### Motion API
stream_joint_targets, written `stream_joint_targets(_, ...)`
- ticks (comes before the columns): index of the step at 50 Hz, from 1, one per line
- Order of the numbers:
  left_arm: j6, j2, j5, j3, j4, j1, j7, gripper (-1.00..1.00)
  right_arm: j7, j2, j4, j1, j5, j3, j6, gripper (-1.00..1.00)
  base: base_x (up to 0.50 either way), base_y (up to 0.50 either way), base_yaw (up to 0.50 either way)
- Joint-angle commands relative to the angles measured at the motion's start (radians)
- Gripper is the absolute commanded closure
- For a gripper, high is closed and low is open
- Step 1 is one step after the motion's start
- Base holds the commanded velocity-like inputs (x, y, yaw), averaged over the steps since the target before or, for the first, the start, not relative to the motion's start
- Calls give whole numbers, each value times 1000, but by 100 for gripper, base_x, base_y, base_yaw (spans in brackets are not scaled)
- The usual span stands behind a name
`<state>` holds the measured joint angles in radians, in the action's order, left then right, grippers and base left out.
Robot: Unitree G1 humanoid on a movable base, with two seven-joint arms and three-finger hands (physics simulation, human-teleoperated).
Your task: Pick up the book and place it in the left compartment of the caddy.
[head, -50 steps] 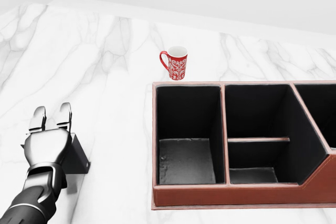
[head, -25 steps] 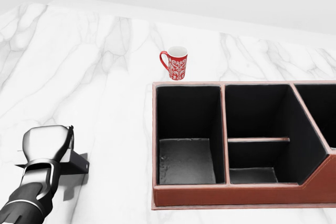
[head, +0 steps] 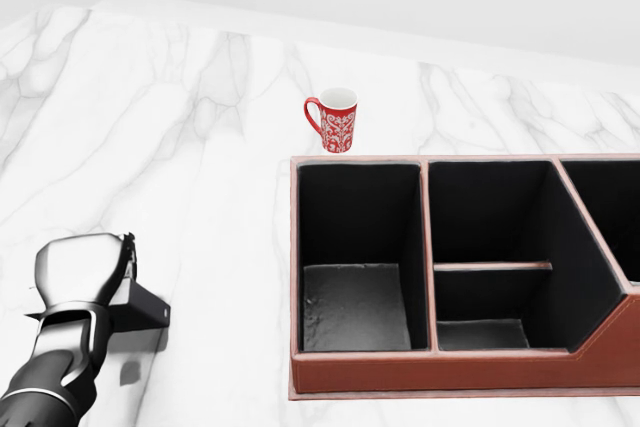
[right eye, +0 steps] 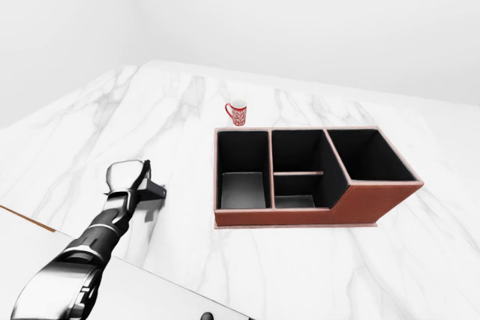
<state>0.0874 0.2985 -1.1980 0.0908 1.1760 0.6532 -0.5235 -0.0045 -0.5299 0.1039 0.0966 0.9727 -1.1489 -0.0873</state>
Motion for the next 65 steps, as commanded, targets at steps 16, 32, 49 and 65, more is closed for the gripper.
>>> stream_joint_targets(16,0,-26,-55,-43,-292,-86,0,100,5,1,-6,-2,-8,8,0,-100,0,0,0)
stream_joint_targets(32,0,-65,-122,-61,-549,-156,0,100,8,2,4,2,-1,0,0,-100,0,0,0)
stream_joint_targets(49,0,-131,-254,-61,-947,-257,118,100,6,3,9,3,1,1,0,-100,0,0,0)
stream_joint_targets(65,0,-173,-368,-69,-1223,-296,286,100,14,6,4,0,-5,6,0,-100,0,0,0)
